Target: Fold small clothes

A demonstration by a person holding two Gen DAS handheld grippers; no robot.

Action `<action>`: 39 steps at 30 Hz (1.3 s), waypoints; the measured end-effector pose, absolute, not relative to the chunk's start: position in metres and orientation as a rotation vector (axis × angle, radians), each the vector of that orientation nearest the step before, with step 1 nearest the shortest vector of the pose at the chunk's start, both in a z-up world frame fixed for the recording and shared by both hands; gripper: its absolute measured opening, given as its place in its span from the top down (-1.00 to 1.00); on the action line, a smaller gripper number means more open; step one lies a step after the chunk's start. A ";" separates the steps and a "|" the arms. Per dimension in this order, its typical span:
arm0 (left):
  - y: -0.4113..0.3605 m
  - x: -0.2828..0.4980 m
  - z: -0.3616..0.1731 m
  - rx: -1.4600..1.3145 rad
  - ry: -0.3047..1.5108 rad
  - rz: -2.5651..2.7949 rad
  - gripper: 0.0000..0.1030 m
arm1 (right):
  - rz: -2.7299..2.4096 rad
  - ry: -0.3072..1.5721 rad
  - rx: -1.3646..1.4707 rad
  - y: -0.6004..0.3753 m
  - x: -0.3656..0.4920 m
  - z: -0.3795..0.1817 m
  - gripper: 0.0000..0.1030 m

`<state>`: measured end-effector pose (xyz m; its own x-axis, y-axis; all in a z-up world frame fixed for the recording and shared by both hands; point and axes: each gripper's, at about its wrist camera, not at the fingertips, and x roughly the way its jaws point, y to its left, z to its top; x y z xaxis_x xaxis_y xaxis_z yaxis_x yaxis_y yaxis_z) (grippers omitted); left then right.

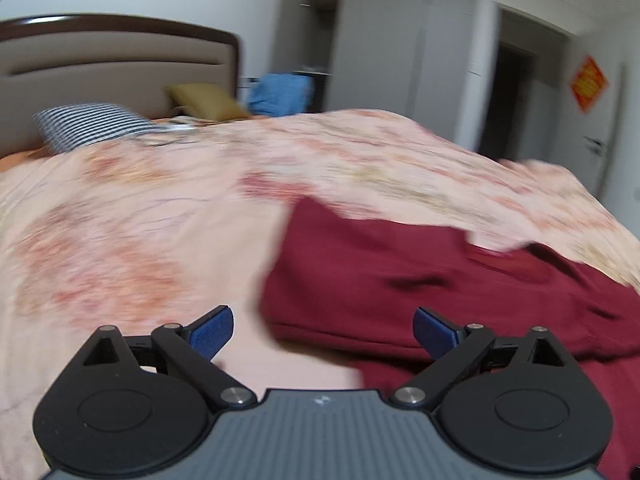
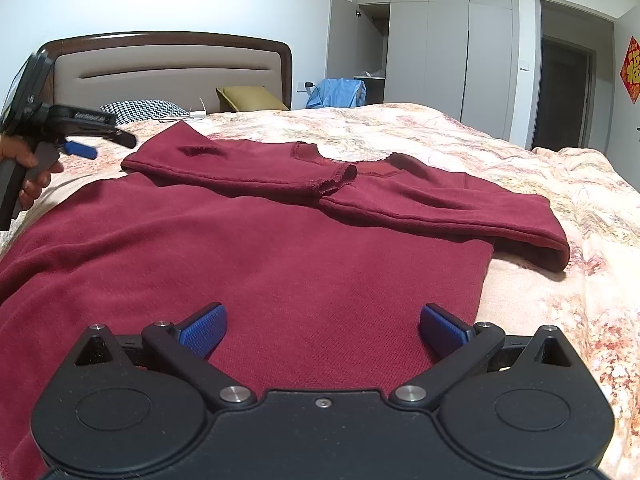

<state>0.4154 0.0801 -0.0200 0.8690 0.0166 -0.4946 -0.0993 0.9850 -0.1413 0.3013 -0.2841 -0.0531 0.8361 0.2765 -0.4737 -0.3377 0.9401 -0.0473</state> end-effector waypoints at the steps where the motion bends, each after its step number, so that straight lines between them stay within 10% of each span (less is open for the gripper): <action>1: 0.092 0.416 -0.022 -0.175 0.506 0.075 -0.93 | 0.324 0.479 -0.133 -0.283 0.301 -0.053 -0.99; 18: 0.095 0.435 -0.061 0.055 0.477 0.067 -0.94 | 0.369 0.496 -0.153 -0.221 0.395 0.008 -0.94; 33: 0.104 0.445 -0.059 0.012 0.395 -0.109 0.42 | 0.721 0.637 -0.001 -0.037 0.598 0.022 -0.32; 34: 0.102 0.445 -0.059 0.021 0.395 -0.115 0.49 | 0.718 0.652 -0.011 -0.028 0.603 0.020 -0.21; 36: 0.099 0.445 -0.057 0.039 0.399 -0.120 0.65 | 0.717 0.681 -0.020 -0.013 0.609 0.016 1.00; 39: 0.099 0.441 -0.052 0.041 0.403 -0.112 0.76 | 0.694 0.634 -0.076 0.001 0.609 0.019 1.00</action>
<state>0.4408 0.0986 -0.0520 0.9138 -0.1005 -0.3935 0.1169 0.9930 0.0180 0.6086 0.0014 0.0193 0.5905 0.5728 -0.5684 -0.6178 0.7741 0.1383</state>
